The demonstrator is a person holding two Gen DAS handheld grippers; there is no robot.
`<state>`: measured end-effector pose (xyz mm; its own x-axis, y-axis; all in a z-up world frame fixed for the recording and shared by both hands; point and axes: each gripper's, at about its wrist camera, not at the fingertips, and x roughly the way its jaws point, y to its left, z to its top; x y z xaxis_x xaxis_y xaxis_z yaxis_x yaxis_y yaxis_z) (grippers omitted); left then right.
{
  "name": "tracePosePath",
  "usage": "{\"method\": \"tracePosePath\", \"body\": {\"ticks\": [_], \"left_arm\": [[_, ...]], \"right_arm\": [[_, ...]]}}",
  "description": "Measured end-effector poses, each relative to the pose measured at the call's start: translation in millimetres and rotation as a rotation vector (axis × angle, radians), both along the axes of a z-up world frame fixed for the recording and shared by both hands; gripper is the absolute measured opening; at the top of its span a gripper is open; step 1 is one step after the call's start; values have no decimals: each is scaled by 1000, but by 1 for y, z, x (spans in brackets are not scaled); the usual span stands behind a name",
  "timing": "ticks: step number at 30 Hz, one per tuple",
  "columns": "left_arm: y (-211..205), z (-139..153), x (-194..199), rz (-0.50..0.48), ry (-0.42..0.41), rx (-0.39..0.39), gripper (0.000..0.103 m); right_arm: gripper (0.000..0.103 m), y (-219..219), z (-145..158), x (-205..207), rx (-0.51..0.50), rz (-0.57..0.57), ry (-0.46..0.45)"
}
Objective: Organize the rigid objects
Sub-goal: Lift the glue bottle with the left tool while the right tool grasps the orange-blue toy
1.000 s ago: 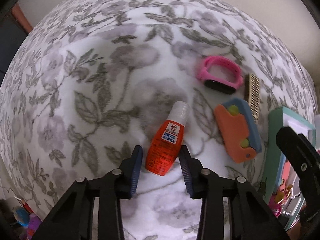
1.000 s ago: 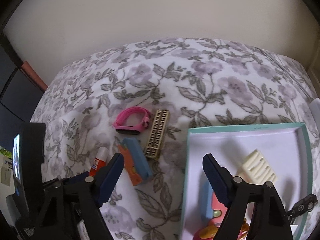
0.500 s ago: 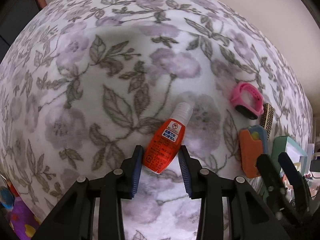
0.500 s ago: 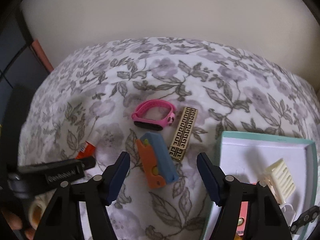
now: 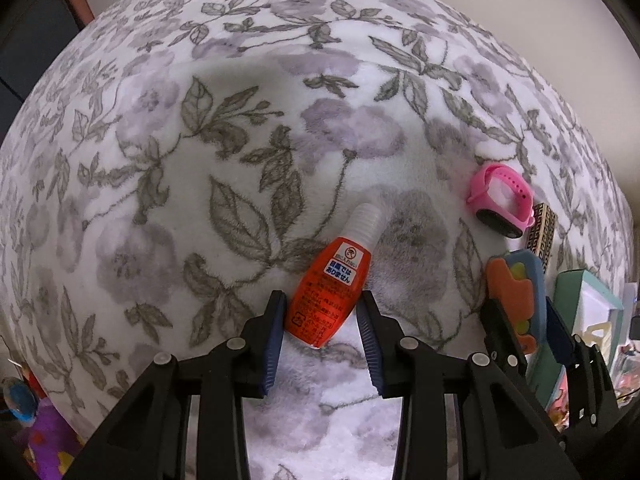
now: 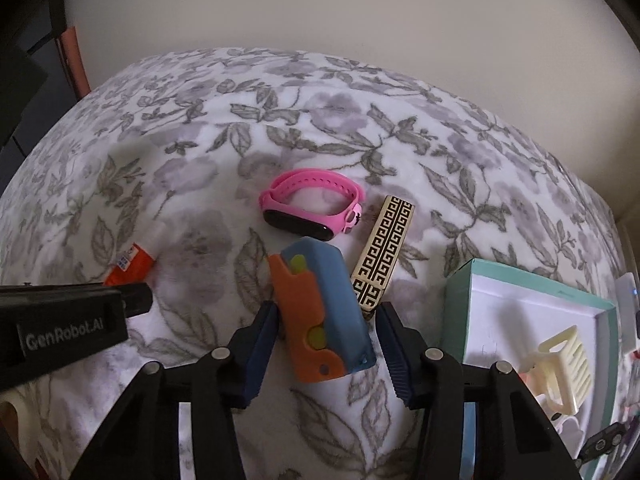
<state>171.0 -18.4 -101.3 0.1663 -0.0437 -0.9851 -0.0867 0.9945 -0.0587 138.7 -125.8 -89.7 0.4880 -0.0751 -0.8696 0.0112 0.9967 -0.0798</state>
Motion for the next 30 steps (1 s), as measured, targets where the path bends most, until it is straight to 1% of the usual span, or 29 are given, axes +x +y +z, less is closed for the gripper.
{"method": "tracePosePath", "body": {"ticks": [3,4,5,6,10,12,13,14,20,23,26,30], "left_arm": [[-7,-2,-1,-16,-6,29,38],[-7,-2,-1,-16,-6,30,38],[-8,-2,1,-11,-5,26,38],[-6,-2,1,-7,-5,22,37],[0,3,-2,7,-9,-1,37],[4,4,-2,17,-9,-17,36],[8,2,-2,19,-9,-22,35],[10,4,-2,23,-10,-30,34],[16,8,-1,33,-29,-35,33],[16,9,0,35,-32,-40,33],[20,14,-2,43,-35,-65,32],[35,28,1,61,-52,-137,30]], "right_arm": [[49,0,-4,-1,9,-4,-3],[43,0,-3,-1,17,-2,-5],[40,-1,-2,-1,20,-3,-9],[40,-2,-2,-1,28,-5,-11],[36,-9,1,-2,96,-11,-10],[30,-14,3,-2,147,-19,-10],[25,-17,4,-1,164,-27,-10],[23,-19,5,-2,177,-33,-9],[23,-28,8,-3,255,-45,-12],[23,-32,14,-4,266,-57,-26],[23,-37,21,-4,278,-64,-43],[23,-41,33,-6,288,-72,-70]]}}
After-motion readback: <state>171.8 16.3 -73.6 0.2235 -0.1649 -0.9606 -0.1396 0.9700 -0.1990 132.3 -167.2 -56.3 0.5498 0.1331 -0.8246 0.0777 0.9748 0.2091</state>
